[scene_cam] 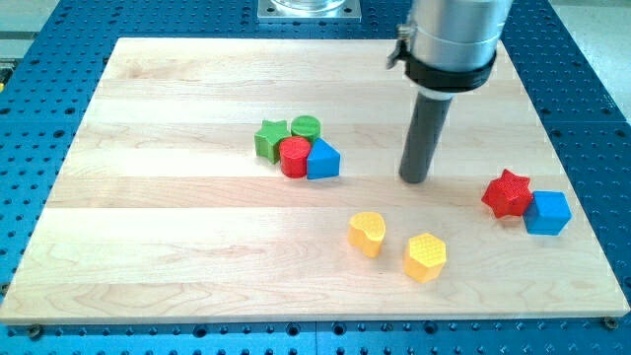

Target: Move the blue triangle into the right of the red circle

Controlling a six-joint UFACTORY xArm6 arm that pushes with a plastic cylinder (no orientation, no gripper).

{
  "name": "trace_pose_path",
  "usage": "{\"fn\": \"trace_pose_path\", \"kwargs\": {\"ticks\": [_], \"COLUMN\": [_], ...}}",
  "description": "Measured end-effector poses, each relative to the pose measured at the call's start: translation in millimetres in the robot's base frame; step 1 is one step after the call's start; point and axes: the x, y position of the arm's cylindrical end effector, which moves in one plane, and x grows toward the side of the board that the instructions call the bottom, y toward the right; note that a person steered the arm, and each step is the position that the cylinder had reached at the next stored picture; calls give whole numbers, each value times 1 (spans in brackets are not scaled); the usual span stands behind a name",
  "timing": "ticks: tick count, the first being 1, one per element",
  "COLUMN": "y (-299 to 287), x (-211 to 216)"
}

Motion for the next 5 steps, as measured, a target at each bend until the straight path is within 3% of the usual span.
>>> {"fn": "trace_pose_path", "kwargs": {"ticks": [3, 5], "y": [65, 151], "x": [-26, 37]}}
